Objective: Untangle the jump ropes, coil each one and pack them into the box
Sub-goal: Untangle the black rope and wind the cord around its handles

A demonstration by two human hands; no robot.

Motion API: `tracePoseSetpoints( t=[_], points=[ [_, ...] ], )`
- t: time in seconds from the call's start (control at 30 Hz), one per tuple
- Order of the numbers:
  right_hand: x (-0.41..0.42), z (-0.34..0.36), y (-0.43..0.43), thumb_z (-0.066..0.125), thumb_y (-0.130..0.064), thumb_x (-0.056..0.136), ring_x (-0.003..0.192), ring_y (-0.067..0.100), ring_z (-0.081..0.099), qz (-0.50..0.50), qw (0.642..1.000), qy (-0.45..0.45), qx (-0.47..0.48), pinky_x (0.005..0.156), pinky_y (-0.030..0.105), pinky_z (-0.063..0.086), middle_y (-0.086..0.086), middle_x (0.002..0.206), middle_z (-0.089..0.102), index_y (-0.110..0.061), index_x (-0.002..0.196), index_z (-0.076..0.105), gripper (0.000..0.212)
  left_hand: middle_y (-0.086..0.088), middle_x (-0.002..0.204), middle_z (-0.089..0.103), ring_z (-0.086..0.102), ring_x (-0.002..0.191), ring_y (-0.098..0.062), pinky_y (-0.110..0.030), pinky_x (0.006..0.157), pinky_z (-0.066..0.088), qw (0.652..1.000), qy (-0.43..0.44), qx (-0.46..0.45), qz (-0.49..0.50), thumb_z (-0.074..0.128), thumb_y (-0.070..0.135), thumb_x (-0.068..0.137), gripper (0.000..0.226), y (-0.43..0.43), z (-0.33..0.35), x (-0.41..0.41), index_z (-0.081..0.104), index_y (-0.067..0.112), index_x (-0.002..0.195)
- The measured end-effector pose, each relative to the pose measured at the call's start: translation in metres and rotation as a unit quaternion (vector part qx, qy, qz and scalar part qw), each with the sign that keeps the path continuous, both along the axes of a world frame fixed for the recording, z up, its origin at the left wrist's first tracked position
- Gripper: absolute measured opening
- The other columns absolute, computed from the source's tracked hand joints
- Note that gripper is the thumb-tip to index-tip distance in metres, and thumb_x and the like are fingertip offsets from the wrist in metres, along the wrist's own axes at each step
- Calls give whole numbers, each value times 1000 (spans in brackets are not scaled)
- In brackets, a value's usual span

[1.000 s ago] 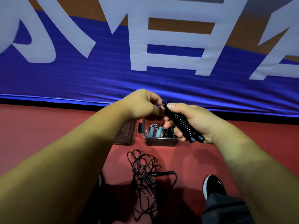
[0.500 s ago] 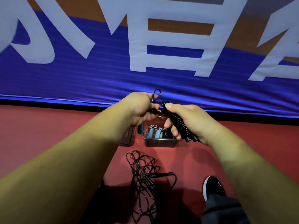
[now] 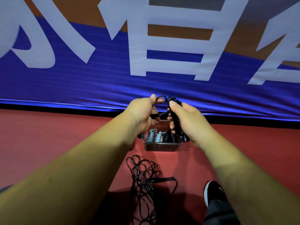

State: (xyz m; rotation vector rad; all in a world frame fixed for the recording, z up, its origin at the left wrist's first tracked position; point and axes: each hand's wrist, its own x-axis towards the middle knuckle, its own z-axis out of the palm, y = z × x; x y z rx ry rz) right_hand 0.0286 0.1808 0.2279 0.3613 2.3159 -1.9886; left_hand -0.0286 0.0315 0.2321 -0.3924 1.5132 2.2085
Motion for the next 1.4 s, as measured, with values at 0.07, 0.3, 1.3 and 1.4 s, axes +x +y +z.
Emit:
tracePoseSetpoints(
  t=[0.07, 0.3, 1.3, 1.4],
  points=[
    [0, -1, 2, 62, -47, 105, 65, 20, 64, -3, 1000, 7, 2, 66, 39, 54, 1, 86, 73, -15, 106, 70, 34, 7, 54, 27, 29, 41, -6, -24, 50, 41, 1000, 6, -6, -16, 48, 35, 111, 35, 0, 0, 0, 71, 12, 96],
    [5, 5, 5, 62, -45, 106, 65, 21, 61, 49, 998, 14, -39, 70, 39, 46, 4, 84, 71, -10, 111, 70, 36, 8, 56, 24, 26, 44, -6, -23, 53, 35, 999, 27, 37, -16, 47, 36, 111, 32, -6, 2, 0, 68, 14, 100],
    [0, -10, 4, 60, -31, 106, 49, 20, 47, 51, 988, -103, -102, 51, 29, 42, 10, 75, 57, -18, 107, 57, 13, 4, 99, 71, 71, 88, -33, -39, 73, 60, 847, 384, -300, -215, 59, 33, 106, 14, 10, 36, 32, 65, 21, 110],
    [-4, -12, 7, 65, -39, 104, 47, 20, 49, 13, 991, -85, -100, 49, 30, 44, 11, 76, 58, -16, 108, 56, 26, 0, 122, 58, 71, 95, -31, -22, 71, 55, 847, 382, -316, -194, 49, 19, 108, 25, 11, 35, 32, 69, 26, 121]
  ],
)
